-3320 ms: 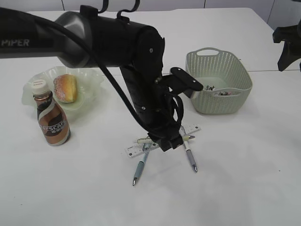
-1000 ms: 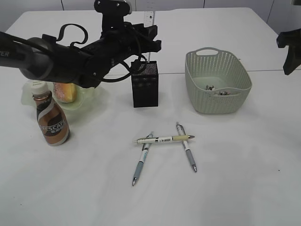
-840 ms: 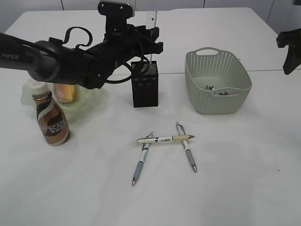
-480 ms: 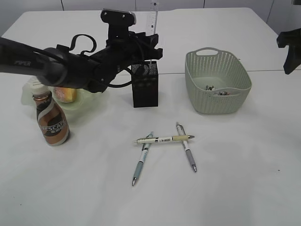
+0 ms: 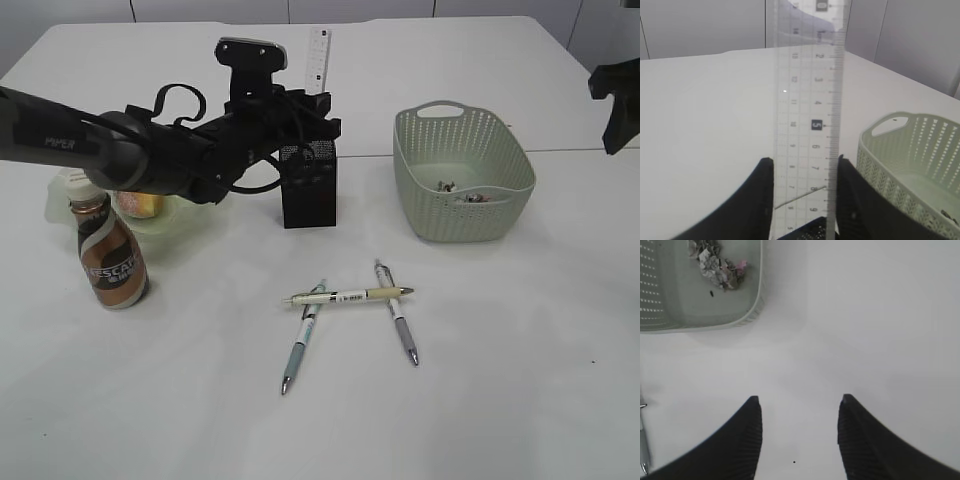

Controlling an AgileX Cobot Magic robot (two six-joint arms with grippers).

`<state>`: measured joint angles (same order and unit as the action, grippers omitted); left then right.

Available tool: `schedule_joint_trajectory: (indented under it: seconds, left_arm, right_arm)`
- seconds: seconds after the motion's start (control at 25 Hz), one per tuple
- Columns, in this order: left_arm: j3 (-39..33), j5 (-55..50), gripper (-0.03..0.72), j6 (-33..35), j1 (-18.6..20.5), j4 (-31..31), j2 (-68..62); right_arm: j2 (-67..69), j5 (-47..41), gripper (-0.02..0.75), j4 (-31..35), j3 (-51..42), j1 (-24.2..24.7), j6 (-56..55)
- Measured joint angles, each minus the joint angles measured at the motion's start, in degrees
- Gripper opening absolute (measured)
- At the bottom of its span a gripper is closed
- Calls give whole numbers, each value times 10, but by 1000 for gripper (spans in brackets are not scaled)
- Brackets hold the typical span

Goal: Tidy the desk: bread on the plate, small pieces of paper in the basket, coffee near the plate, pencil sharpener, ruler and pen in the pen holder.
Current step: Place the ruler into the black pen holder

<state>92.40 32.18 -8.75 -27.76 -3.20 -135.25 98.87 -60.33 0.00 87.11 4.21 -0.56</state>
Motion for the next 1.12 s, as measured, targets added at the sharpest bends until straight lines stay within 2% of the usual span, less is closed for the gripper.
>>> schedule_joint_trajectory:
  seconds: [0.36, 0.84, 1.12]
  left_arm:
    - [0, -15, 306, -2, 0, 3, 0]
    - [0, -31, 419, -3, 0, 3, 4]
    - [0, -158, 419, -3, 0, 3, 87]
  right_arm:
    - [0, 5, 365, 0, 0, 0, 0]
    - [0, 3, 365, 0, 0, 0, 20]
    - [0, -41, 365, 9, 34, 0, 73]
